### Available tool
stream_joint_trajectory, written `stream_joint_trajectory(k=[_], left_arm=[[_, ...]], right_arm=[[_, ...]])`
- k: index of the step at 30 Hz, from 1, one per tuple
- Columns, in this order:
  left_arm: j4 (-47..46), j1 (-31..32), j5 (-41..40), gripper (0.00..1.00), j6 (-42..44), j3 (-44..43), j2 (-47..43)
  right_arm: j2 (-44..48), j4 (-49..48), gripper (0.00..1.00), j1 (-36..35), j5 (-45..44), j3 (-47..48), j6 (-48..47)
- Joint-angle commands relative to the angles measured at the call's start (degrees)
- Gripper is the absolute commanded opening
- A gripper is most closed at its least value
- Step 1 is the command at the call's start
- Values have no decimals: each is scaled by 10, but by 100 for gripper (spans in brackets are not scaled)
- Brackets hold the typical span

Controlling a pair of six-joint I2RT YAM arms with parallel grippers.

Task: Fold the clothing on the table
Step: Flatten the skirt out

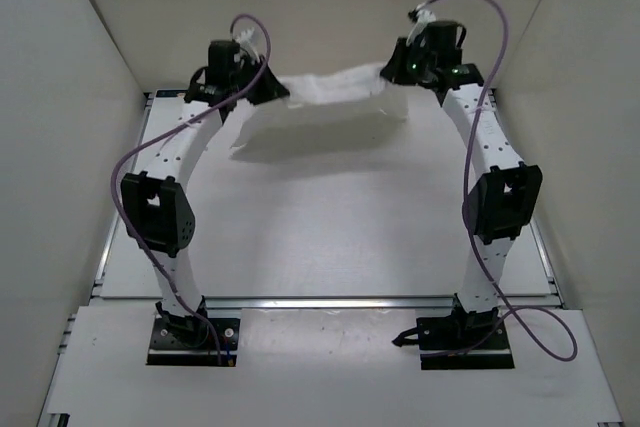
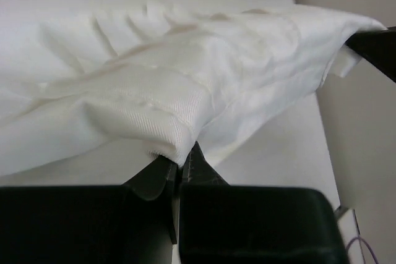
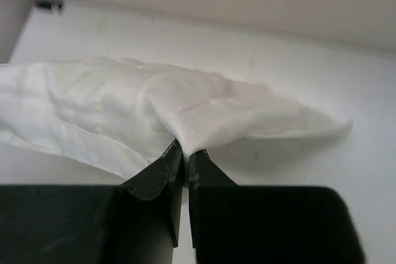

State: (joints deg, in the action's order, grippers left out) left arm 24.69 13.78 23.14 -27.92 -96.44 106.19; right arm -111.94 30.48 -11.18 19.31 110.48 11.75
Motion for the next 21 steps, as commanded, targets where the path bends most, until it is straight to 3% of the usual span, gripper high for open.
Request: stream_joint_trajectory(k=[1, 3, 5, 7, 10, 13, 16, 18, 21], left_arm=[[33, -14, -12, 0, 43, -188, -10], [28, -16, -39, 0, 50, -191, -24], [10, -19, -46, 0, 53, -86, -56], [-11, -18, -49, 0, 60, 26, -101], [-46, -7, -34, 0, 49, 212, -185], [-37, 21, -41, 0, 55, 359, -246], [-13, 52, -35, 0, 38, 468, -308], [20, 77, -32, 0, 17, 522, -359], [73, 87, -56, 0, -5, 526, -460]], right_arm=[[32, -10, 0, 26, -24, 153, -15], [59, -31, 0, 20, -65, 122, -51], [101, -40, 0, -1, -123, 56, -78], [144, -46, 0, 3, -99, -44, -68], [235, -110, 0, 17, -50, -329, -21], [354, -140, 0, -26, -82, -520, 10], [431, -126, 0, -55, -37, -654, 68], [472, -114, 0, -83, -25, -706, 96], [536, -101, 0, -120, -19, -723, 122]])
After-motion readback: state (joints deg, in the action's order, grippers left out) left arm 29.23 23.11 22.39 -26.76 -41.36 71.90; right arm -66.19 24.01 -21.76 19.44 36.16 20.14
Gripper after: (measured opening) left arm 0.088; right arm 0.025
